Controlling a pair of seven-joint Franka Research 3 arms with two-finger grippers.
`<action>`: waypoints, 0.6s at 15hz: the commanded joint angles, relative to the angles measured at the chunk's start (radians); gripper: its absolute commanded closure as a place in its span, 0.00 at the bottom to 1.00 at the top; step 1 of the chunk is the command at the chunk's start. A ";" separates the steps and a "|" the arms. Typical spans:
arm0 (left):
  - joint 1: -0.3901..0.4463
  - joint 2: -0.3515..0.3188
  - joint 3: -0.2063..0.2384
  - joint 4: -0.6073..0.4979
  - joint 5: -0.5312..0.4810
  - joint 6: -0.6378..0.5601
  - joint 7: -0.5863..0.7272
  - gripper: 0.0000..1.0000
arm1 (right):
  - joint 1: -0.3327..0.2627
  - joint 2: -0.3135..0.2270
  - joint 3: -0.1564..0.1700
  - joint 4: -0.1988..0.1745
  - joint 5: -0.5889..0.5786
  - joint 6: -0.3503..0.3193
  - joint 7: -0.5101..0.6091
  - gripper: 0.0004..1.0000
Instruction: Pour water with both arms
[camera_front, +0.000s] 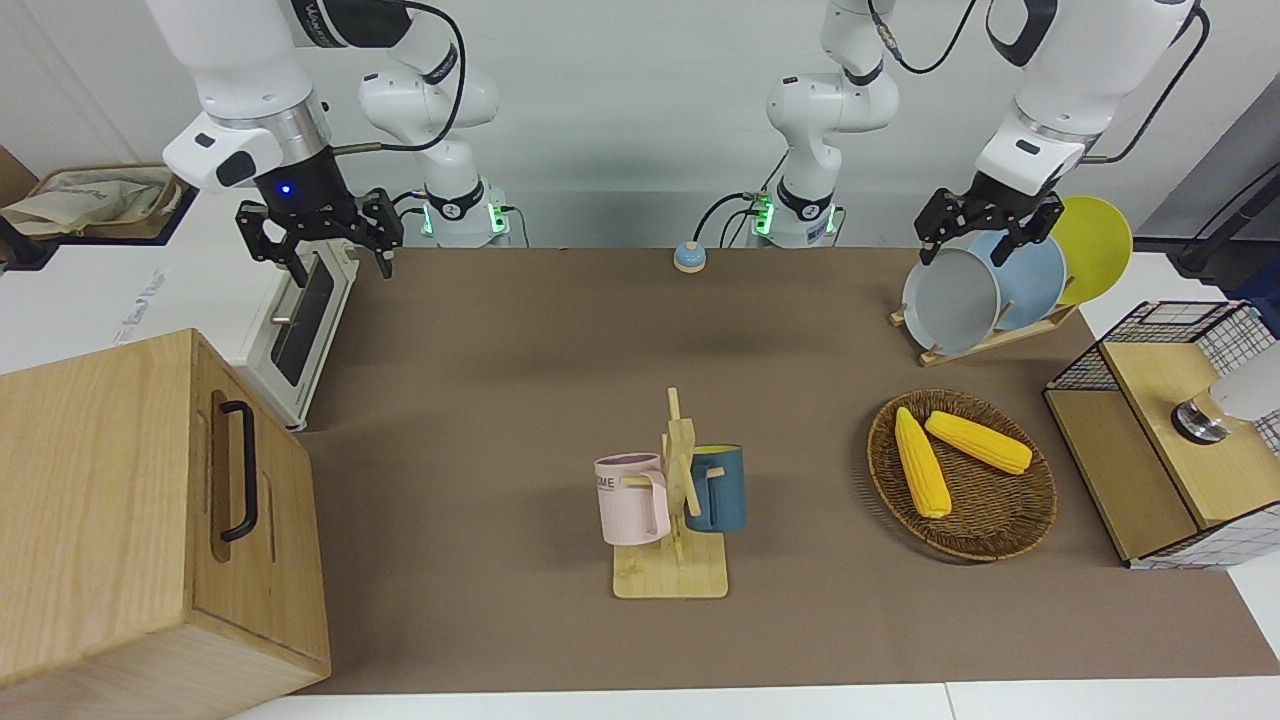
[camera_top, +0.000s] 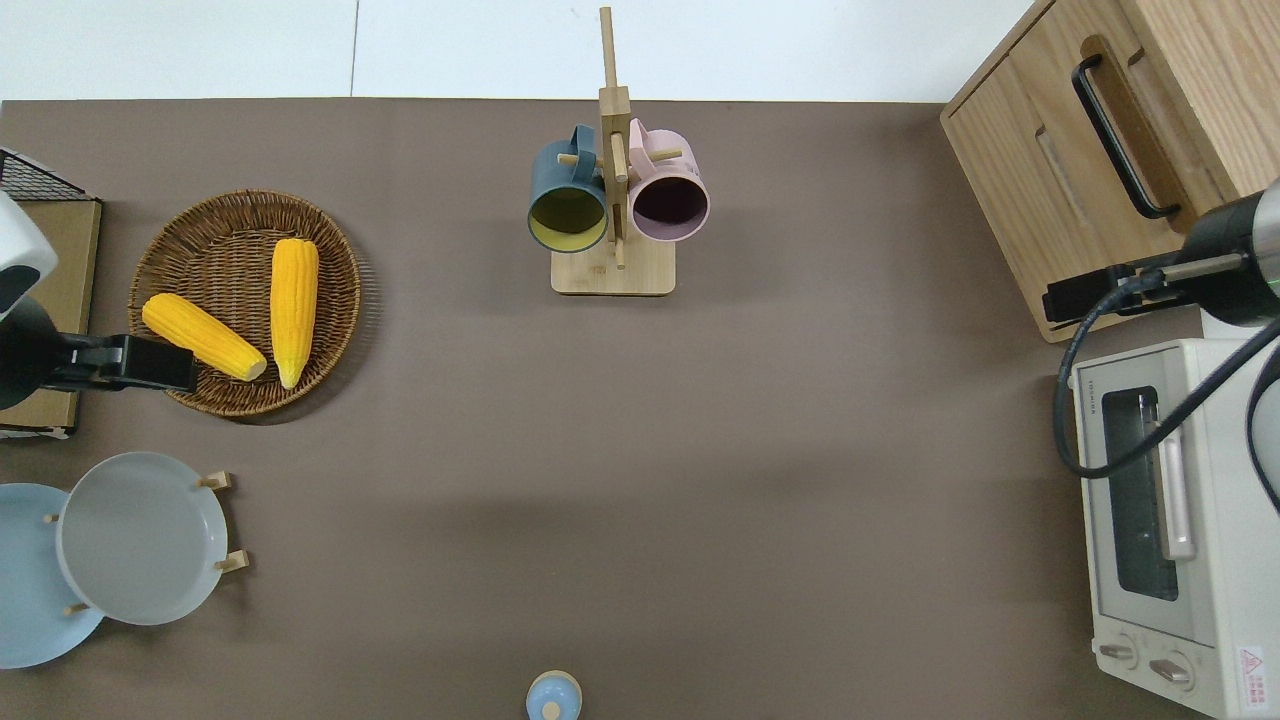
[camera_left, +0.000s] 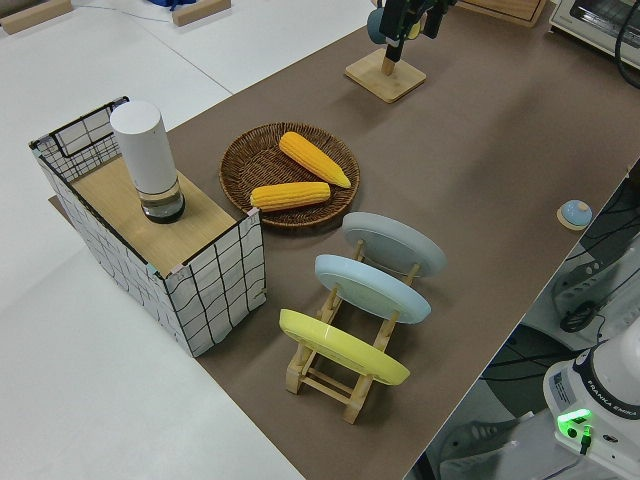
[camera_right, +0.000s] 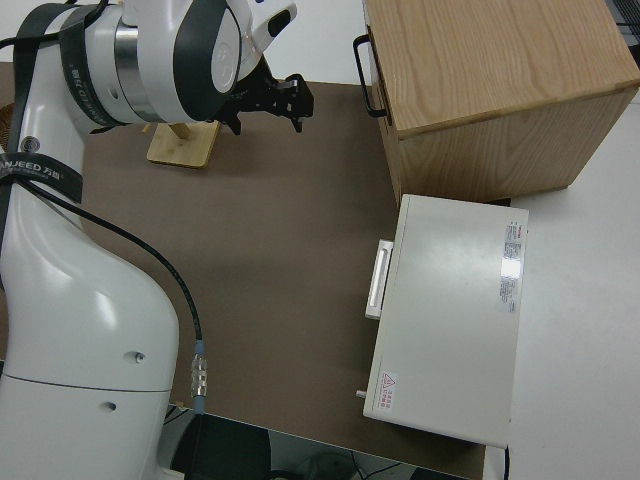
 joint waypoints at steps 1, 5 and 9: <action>0.000 -0.004 0.004 -0.002 0.021 -0.008 0.010 0.00 | -0.015 -0.006 0.003 0.002 0.021 -0.003 0.003 0.01; 0.003 -0.004 0.003 0.000 0.021 -0.010 0.007 0.00 | -0.003 -0.004 0.006 0.002 0.018 -0.001 0.006 0.01; 0.005 -0.006 0.007 0.000 0.019 -0.010 0.007 0.00 | -0.017 -0.006 -0.001 0.006 0.018 -0.001 0.003 0.01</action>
